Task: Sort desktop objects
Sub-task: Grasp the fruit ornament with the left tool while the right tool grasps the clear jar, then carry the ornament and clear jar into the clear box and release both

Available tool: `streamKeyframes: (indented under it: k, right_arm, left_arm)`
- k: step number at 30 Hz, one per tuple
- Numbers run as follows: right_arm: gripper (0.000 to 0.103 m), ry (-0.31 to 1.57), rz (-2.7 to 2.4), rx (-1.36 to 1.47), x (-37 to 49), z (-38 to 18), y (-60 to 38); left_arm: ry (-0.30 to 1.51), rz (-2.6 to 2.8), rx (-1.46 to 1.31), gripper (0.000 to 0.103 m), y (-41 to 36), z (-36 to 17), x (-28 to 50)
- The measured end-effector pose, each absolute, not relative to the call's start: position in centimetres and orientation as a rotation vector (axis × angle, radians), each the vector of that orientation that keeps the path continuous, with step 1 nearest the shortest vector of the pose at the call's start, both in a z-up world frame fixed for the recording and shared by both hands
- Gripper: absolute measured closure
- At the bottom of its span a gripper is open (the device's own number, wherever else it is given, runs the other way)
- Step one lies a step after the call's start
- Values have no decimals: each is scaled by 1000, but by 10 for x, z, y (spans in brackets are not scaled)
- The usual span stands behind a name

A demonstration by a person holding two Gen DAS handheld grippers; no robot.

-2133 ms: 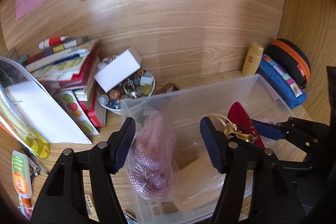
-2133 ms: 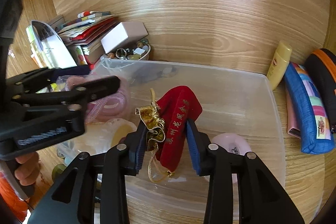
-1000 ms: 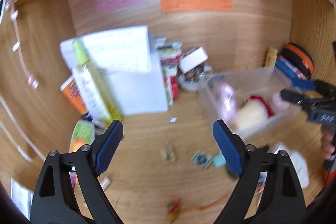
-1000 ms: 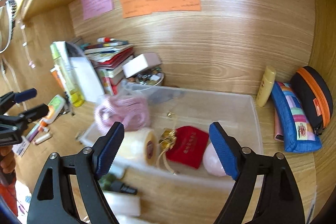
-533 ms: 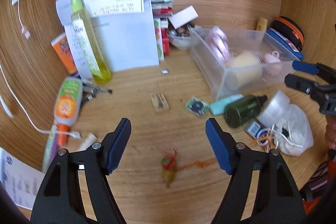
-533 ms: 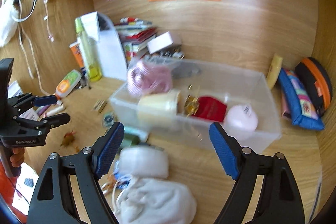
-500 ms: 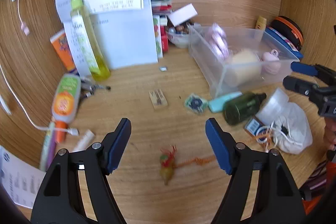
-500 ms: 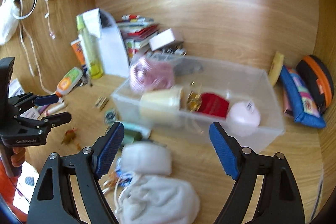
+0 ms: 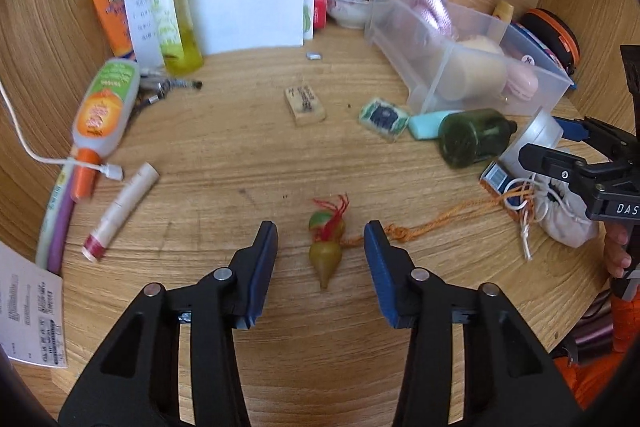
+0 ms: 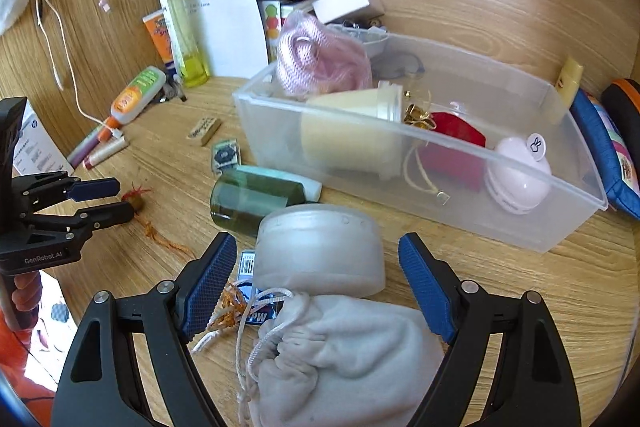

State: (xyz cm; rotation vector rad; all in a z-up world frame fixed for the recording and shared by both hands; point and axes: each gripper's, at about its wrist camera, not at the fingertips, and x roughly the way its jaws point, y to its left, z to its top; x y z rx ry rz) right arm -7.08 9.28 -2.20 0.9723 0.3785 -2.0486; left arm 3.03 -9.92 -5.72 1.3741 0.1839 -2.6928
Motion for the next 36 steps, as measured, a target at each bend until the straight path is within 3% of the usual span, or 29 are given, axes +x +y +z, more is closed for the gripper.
streamKeyframes:
  k: [6, 7, 8, 10, 36]
  right_arm:
    - [23, 385, -2054, 985, -74, -27, 89]
    - [26, 385, -2055, 987, -75, -27, 89]
    - [36, 387, -2055, 989, -76, -28, 88]
    - [40, 387, -2048, 996, -77, -29, 87]
    - [41, 272, -2158, 856, -80, 22, 142]
  left_arm:
    - [174, -2722, 1374, 78, -98, -61, 28]
    - [166, -2728, 1368, 80, -97, -62, 27]
    - [163, -2731, 1365, 84, -97, -62, 26]
    - [162, -2735, 1362, 84, -96, -62, 26]
    - [207, -3002, 1169, 84, -42, 9, 5]
